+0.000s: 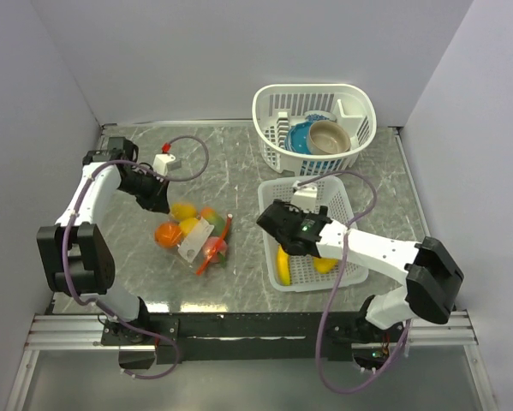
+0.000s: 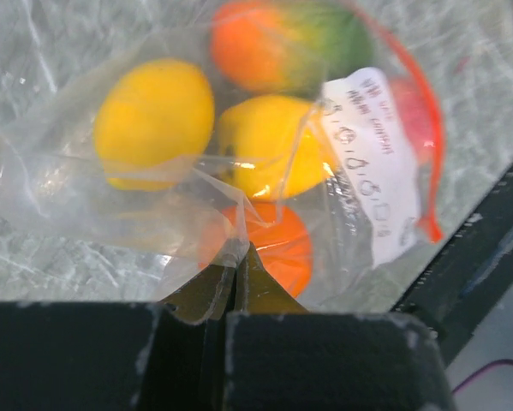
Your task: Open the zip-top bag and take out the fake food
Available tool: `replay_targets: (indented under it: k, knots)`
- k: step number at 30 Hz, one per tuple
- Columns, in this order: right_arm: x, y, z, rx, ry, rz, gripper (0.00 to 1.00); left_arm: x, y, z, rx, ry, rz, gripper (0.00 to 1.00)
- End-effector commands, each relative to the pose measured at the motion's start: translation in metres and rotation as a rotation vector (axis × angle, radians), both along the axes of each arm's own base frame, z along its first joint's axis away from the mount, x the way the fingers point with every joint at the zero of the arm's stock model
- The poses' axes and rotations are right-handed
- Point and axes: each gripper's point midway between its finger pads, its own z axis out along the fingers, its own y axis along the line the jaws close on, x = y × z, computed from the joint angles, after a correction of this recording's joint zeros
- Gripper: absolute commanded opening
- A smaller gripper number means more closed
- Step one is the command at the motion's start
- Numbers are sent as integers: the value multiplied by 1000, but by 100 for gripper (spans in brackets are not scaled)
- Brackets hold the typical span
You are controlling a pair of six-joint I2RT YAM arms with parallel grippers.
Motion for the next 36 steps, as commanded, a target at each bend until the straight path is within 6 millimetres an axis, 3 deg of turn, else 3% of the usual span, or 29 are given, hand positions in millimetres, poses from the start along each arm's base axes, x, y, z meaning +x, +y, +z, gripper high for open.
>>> replay_targets:
  k: [1, 2, 5, 7, 8, 9, 10, 12, 13, 17, 19, 23, 29, 32, 33, 36]
  knots:
    - [6, 41, 66, 45, -196, 132, 100, 16, 13, -20, 80, -34, 38, 1]
    - [-1, 65, 74, 63, -222, 225, 100, 17, 17, -27, 102, -25, 49, 1]
    - [-20, 114, 70, 93, -222, 417, 100, 22, 24, -45, 142, -21, 70, 1]
    - [-30, 140, 63, 102, -197, 511, 100, 24, 29, -56, 168, -17, 80, 1]
    - [-37, 161, 50, 112, -160, 596, 100, 24, 30, -59, 172, -10, 80, 1]
    - [-41, 173, 43, 120, -143, 638, 100, 25, 31, -62, 179, -12, 83, 1]
    - [-43, 183, 25, 92, -106, 683, 100, 24, 32, -65, 185, -10, 84, 1]
    - [-48, 206, 14, 127, -69, 749, 100, 23, 34, -69, 197, -5, 89, 1]
    - [-50, 213, -5, 98, -33, 777, 100, 24, 34, -70, 199, -11, 88, 1]
    - [-48, 243, -24, 90, -10, 856, 100, 23, 36, -71, 210, -13, 86, 1]
    - [-46, 247, -35, 59, 3, 864, 100, 22, 36, -71, 208, -13, 84, 1]
    - [-39, 255, -38, 48, 3, 861, 100, 21, 34, -71, 200, -13, 77, 1]
    - [-31, 248, -54, 22, 24, 838, 100, 18, 31, -71, 186, -13, 66, 1]
    - [-31, 245, -64, 16, 47, 841, 87, 17, 31, -71, 182, -13, 62, 1]
    - [-30, 243, -66, 17, 54, 839, 78, 17, 31, -72, 186, -10, 63, 1]
    - [-31, 237, -67, 4, 61, 830, 67, 17, 32, -70, 189, -18, 62, 1]
